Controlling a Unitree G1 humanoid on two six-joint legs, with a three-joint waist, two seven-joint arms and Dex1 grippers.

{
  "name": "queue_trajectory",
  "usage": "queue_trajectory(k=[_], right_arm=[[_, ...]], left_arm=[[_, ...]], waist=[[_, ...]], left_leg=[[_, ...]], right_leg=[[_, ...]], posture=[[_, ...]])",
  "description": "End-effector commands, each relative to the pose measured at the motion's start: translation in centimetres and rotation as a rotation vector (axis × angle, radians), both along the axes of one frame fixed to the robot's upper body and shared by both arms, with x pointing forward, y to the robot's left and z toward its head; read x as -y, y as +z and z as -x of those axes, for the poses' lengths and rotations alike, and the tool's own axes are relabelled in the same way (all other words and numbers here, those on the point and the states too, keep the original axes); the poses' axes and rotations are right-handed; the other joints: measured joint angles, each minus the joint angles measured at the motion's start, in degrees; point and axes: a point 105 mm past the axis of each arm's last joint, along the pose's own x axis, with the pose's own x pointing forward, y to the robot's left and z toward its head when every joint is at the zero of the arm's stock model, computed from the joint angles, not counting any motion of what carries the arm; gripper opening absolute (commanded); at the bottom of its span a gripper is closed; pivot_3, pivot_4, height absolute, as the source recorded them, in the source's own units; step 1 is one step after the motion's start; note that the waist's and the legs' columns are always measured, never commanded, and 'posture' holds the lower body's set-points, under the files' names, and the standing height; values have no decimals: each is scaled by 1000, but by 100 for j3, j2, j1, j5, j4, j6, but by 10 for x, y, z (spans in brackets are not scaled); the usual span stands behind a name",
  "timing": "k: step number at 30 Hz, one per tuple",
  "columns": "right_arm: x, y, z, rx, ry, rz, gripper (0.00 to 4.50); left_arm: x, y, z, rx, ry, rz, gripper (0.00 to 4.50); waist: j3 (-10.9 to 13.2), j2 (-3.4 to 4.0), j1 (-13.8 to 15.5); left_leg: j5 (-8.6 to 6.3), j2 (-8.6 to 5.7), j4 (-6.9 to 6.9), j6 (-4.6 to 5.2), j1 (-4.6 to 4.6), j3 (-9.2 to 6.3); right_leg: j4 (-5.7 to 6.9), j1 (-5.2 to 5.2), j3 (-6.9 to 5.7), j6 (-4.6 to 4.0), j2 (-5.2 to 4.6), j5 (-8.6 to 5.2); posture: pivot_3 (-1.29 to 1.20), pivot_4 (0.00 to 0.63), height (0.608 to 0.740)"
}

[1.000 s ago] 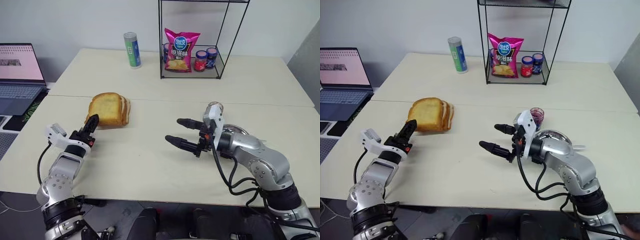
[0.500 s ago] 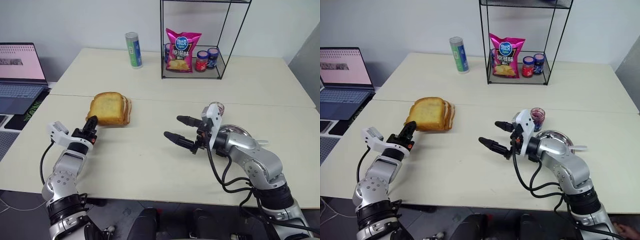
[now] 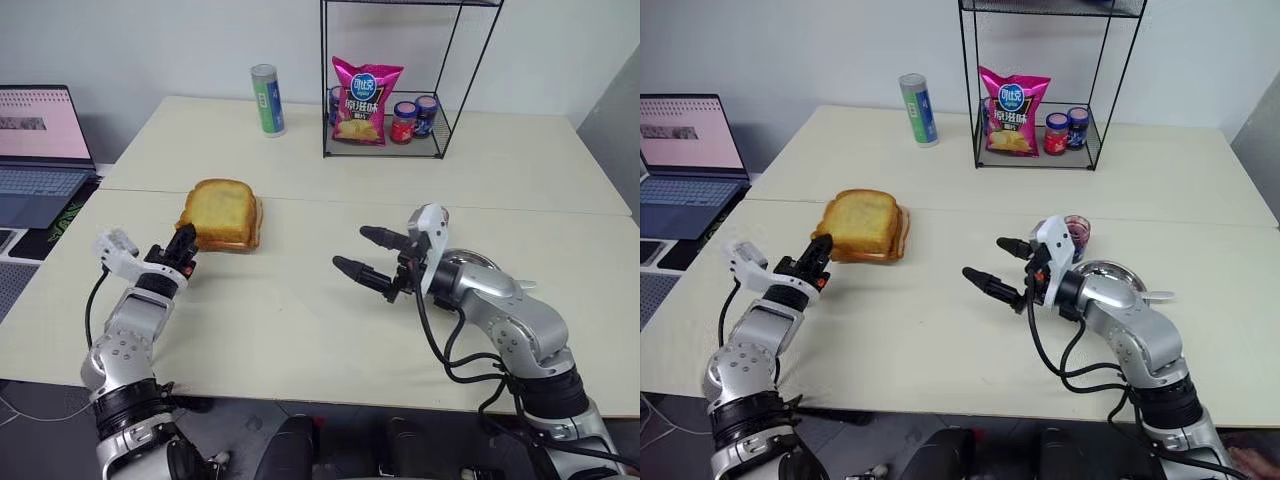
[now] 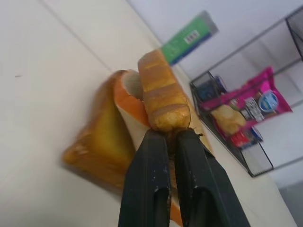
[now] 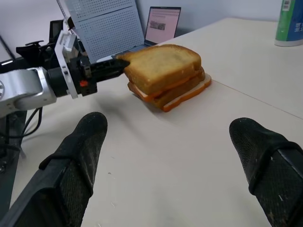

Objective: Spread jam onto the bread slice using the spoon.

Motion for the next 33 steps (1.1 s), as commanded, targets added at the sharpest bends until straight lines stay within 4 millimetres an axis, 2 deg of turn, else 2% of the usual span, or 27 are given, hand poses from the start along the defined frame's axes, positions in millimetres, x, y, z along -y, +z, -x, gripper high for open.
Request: queue_trajectory(k=[1,3,6,8,11,12,14,16,18,24,29,31,33], right_arm=[[18,18,14,12,2,-23,4500],[31,15,25,-33,12,-4,4500],[43,10,41,-89,24,26,4500],[50,11,49,-125,17,17,4500],[54,12,53,-142,-10,9,4500],[55,12,53,-141,-29,9,4500],[56,12,53,-142,-49,8,4500],[55,11,55,-147,-64,-6,4500],[54,10,57,-152,-73,-11,4500],[57,8,57,-158,-92,-14,4500],[58,8,55,-154,-94,-17,4500],[57,7,53,-154,-86,-20,4500],[55,7,51,-152,-76,-24,4500]], left_arm=[[51,52,13,143,-240,-67,30],[81,64,26,165,-392,-98,30],[116,68,46,169,-573,-102,30],[133,56,53,123,-647,-133,30],[138,30,53,23,-663,-152,30],[141,16,56,-23,-687,-189,30],[145,2,62,-64,-719,-233,30],[141,-26,65,-160,-723,-324,30],[133,-44,64,-213,-696,-390,30],[112,-50,53,-225,-622,-445,30],[101,-41,42,-188,-553,-471,30],[92,-22,31,-120,-493,-466,30],[79,9,19,-27,-424,-463,30]], waist=[[0,-1,8],[1,-2,9],[1,-1,-4],[1,0,-11],[2,1,-64],[1,2,-76],[1,2,-80],[1,2,-77],[1,3,-72],[2,3,-18],[2,3,-20],[2,3,-20],[3,1,-16]], left_leg=[[0,-1,1,0,-2,0],[-1,-2,1,0,-5,0],[-4,-2,0,-2,-4,4],[-4,-1,-2,-3,-2,5],[-5,6,-4,-2,10,19],[-5,13,-4,-2,13,25],[-4,18,-3,-2,20,27],[-3,24,0,-3,19,27],[-3,23,0,-3,21,30],[-5,21,0,0,15,40],[-6,25,-4,0,14,43],[-6,25,-4,0,14,43],[-5,25,-2,0,14,42]], right_leg=[[-3,0,0,1,-1,1],[-5,0,2,0,-3,2],[-6,-1,6,0,-3,1],[-3,-1,7,-1,-2,1],[5,1,17,0,3,-3],[7,0,21,8,10,-7],[8,3,25,10,19,-9],[8,2,32,2,29,-4],[7,2,40,0,30,-3],[-7,-3,56,0,29,-3],[-5,-8,60,0,30,-3],[-4,-8,60,0,30,-3],[-3,-8,59,2,31,-2]], posture=[[0,150,740],[0,150,740],[0,150,740],[0,150,740],[0,150,740],[0,150,740],[0,150,740],[0,150,740],[0,150,740],[0,150,740],[0,150,740],[0,150,740],[0,150,740]])
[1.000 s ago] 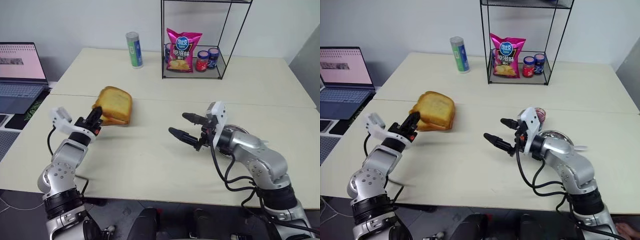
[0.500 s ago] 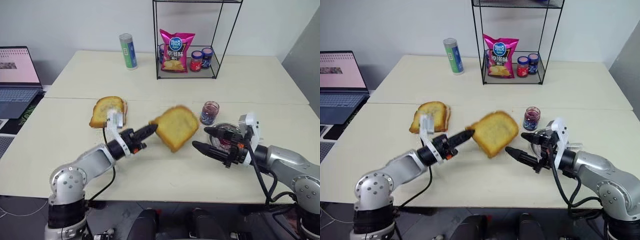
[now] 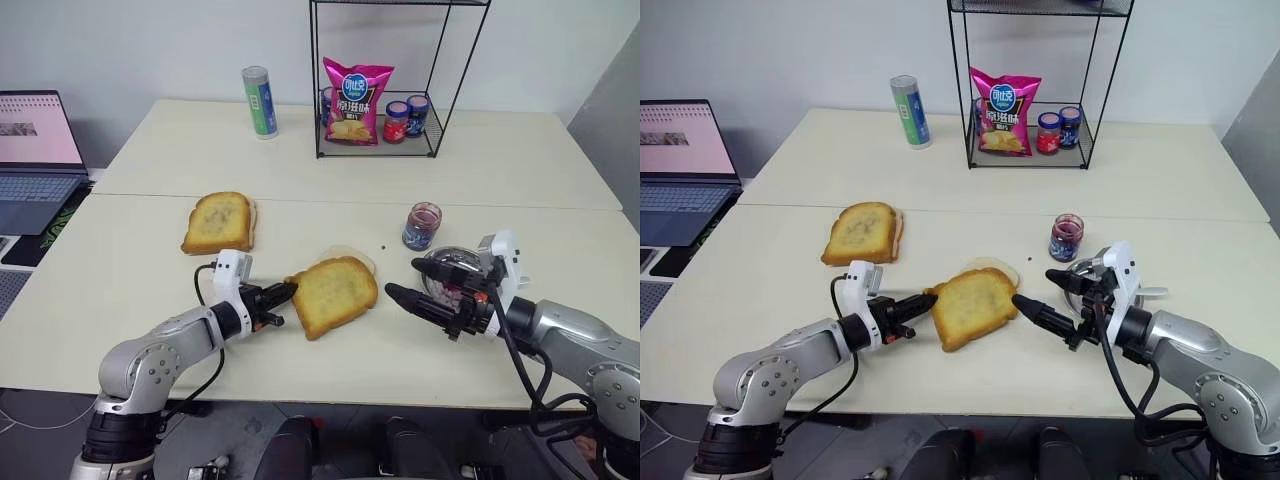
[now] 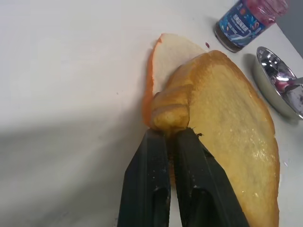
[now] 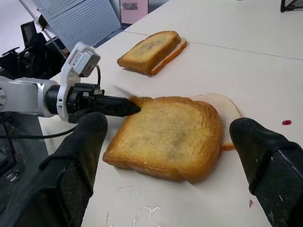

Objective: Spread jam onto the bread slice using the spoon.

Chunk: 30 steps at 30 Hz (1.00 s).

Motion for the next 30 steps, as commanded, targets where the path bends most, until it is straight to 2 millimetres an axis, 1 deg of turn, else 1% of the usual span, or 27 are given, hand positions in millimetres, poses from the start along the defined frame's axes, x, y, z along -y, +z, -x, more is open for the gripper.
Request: queue_trajectory(k=[1,2,4,5,7,9,11,13,16,18,20,22,23,26,30], right_arm=[[-3,9,-1,49,26,-22,4500],[-4,9,-3,50,30,-24,4500],[-5,9,-4,53,36,-27,4500],[-7,10,-5,55,43,-31,4500],[-10,10,-7,56,54,-36,4500],[-12,10,-8,57,60,-39,4500],[-13,11,-10,59,63,-43,4500],[-15,11,-11,60,64,-47,4500],[-15,11,-12,62,65,-47,4500],[-17,11,-13,64,68,-49,4500],[-18,12,-14,67,68,-50,4500],[-18,13,-16,70,66,-50,4500],[-18,13,-16,70,66,-50,4500],[-19,13,-16,71,68,-49,4500],[-19,15,-17,76,66,-48,4500]], left_arm=[[-28,66,-23,240,111,40,30],[-34,76,-26,272,124,42,30],[-41,87,-30,308,144,37,30],[-50,95,-34,333,173,21,30],[-64,105,-38,362,226,-20,30],[-75,108,-41,371,272,-46,30],[-100,109,-47,382,419,-78,30],[-118,110,-49,386,525,-75,30],[-128,109,-50,377,582,-58,30],[-146,91,-48,307,689,-39,30],[-156,69,-42,220,754,-35,30],[-154,58,-38,178,748,-14,30],[-152,55,-37,165,742,6,30],[-149,51,-36,137,754,49,30],[-139,44,-36,98,727,117,30]], waist=[[1,-2,10],[1,-2,7],[1,-2,-4],[1,-1,-10],[1,-1,-16],[1,-2,-14],[1,-2,-5],[1,-2,-7],[1,-3,2],[1,-3,6],[1,-3,-3],[1,-3,-20],[1,-4,-18],[2,-7,9],[1,-8,14]], left_leg=[[0,0,2,0,-2,-2],[0,0,3,0,-2,-3],[0,0,2,0,-1,1],[0,-1,1,0,-1,4],[-1,-2,0,1,0,9],[-1,-1,0,1,-1,9],[-1,-2,-1,1,-2,9],[-1,-1,0,1,-1,9],[-1,0,0,1,-2,7],[-1,-1,1,1,-2,8],[-1,-1,2,1,0,9],[-1,0,2,1,1,9],[-1,0,1,1,2,10],[-1,0,3,0,-1,9],[-1,-2,7,0,0,9]], right_leg=[[1,0,-3,1,1,1],[1,0,-4,2,1,2],[0,0,-1,3,2,3],[-2,0,2,4,2,2],[-2,0,6,4,2,2],[-2,-1,6,5,3,2],[-3,-1,6,5,3,2],[-1,-3,7,6,3,1],[-1,-3,6,9,3,1],[-1,-3,7,11,2,3],[-1,-2,10,14,2,5],[1,-3,10,15,2,5],[3,-3,12,13,2,6],[3,-3,10,8,2,10],[2,-1,11,17,1,13]], posture=[[0,150,740],[0,150,740],[0,150,740],[0,150,740],[0,150,740],[0,150,740],[0,150,740],[0,150,740],[0,150,740],[0,150,740],[0,150,740],[0,150,740],[0,150,740],[0,150,740],[0,150,740]])
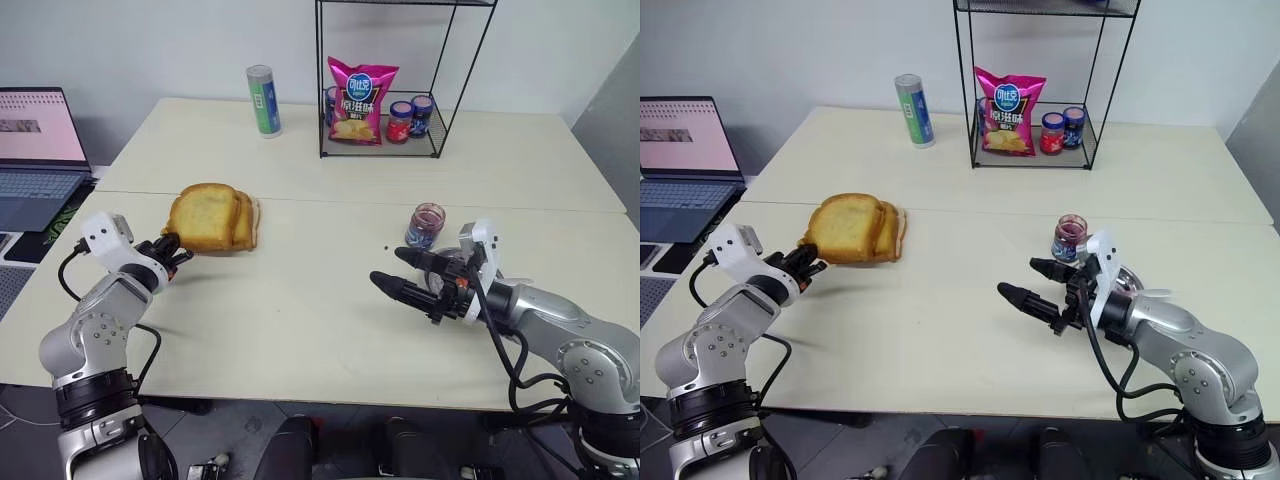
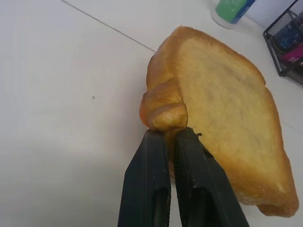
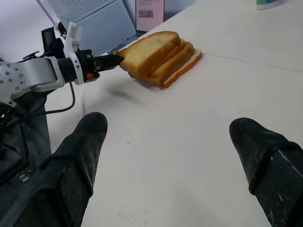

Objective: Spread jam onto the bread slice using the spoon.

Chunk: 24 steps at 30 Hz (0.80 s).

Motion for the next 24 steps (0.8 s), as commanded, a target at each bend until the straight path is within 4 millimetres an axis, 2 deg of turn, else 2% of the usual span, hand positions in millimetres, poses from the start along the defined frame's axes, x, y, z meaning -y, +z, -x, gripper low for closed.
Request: queue_trajectory(k=[1,3,4,8,12,17,19,20,22,24], right_arm=[[-2,10,1,49,5,-9,4500],[-2,10,1,50,5,-8,4500],[-2,10,1,51,4,-7,4500],[-1,10,0,52,1,-7,4500],[-3,10,-1,50,9,-14,4500],[-7,9,-3,49,20,-24,4500],[-8,8,-4,49,22,-26,4500],[-10,8,-4,50,26,-27,4500],[-11,8,-5,50,31,-29,4500],[-11,8,-5,48,34,-30,4500]], left_arm=[[13,11,2,48,-49,43,581],[21,12,2,58,-80,60,780],[23,12,2,61,-84,63,1087],[21,13,4,64,-70,59,1782],[20,14,13,70,-73,64,2541],[23,5,26,47,-65,101,3538],[29,2,31,67,-58,163,3929],[41,-1,37,95,-81,244,4099],[56,-4,46,138,-99,362,4099],[59,0,48,187,-89,428,4099]], waist=[[0,0,0],[0,0,7],[0,-1,12],[-1,-1,14],[-1,-1,7],[-1,-1,-1],[-1,-1,0],[-1,-1,0],[-2,0,0],[-1,-3,4]], left_leg=[[0,0,0,0,0,1],[0,-1,0,0,0,1],[0,-1,0,0,0,0],[0,-2,2,0,0,0],[0,-1,2,0,1,0],[0,-1,1,0,1,2],[0,-1,2,0,1,1],[0,-1,3,0,2,2],[0,0,4,0,1,2],[-1,-3,5,2,4,16]], right_leg=[[0,0,1,1,0,1],[0,0,1,1,0,1],[0,0,1,-1,0,2],[1,2,0,-2,-1,3],[1,2,1,-3,0,4],[1,1,4,-7,0,7],[1,1,4,-7,0,7],[1,1,5,-7,0,7],[-1,1,5,-5,-1,7],[-3,2,19,-7,-7,11]], posture=[[0,150,740],[0,150,740],[0,150,740],[0,150,740],[0,150,740],[0,150,740],[0,150,740],[0,150,740],[0,150,740],[0,150,740]])
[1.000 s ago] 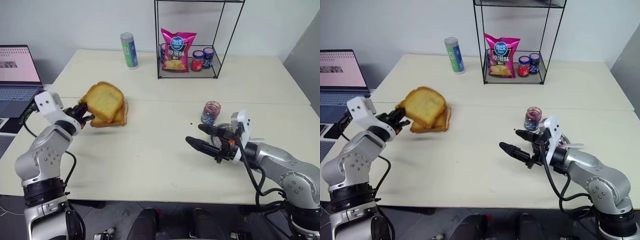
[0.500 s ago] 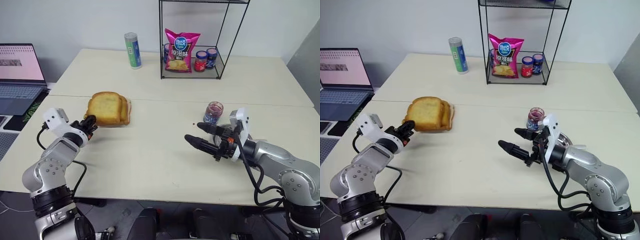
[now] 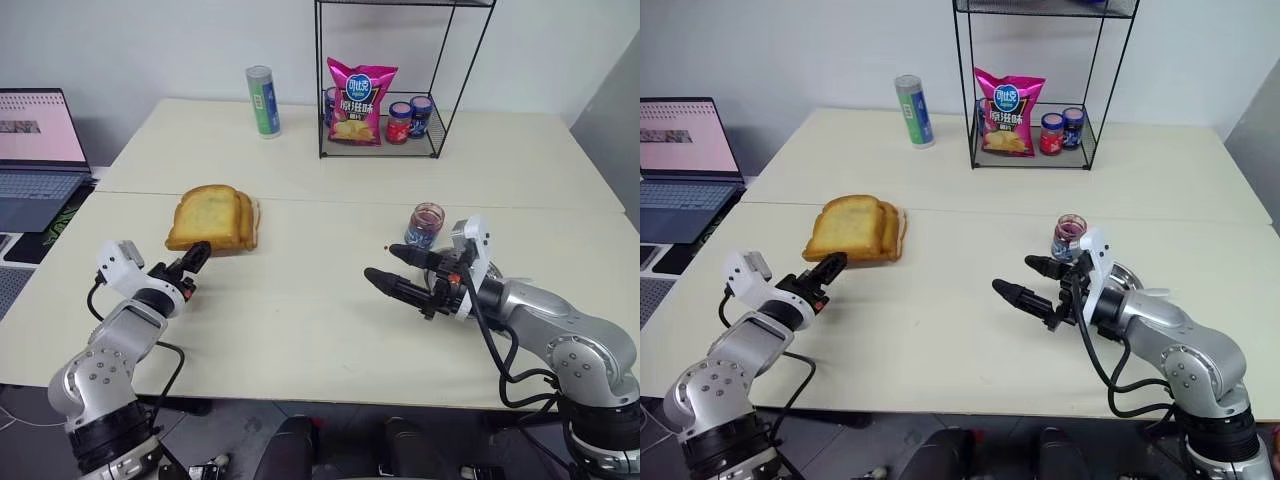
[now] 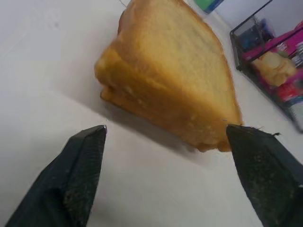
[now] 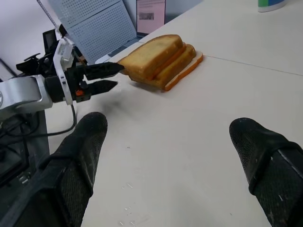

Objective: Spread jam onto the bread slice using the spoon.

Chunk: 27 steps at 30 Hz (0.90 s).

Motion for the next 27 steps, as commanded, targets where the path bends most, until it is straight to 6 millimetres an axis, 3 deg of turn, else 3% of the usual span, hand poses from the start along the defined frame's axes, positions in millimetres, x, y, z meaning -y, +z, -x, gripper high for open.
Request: queue_trajectory(k=[1,5,13,27], right_arm=[[-3,10,2,46,28,-13,4500],[-3,11,0,50,36,-3,4500],[-3,16,-3,64,42,3,4500],[1,17,-1,74,12,6,4500]], left_arm=[[7,23,4,143,14,140,4099],[1,23,-3,193,54,274,4099],[1,22,-22,206,63,289,4099],[3,18,-31,184,74,317,4099]], waist=[[0,-5,6],[-1,-4,7],[-2,-5,7],[-2,-5,2]], left_leg=[[0,2,0,0,-1,-2],[2,5,2,-2,2,-8],[3,3,9,1,4,-2],[2,5,9,2,3,-2]], right_leg=[[1,-1,-2,1,3,0],[6,1,-10,6,10,-3],[3,7,-4,9,20,1],[3,6,-3,9,22,1]], posture=[[0,150,740],[0,150,740],[0,150,740],[0,150,740]])
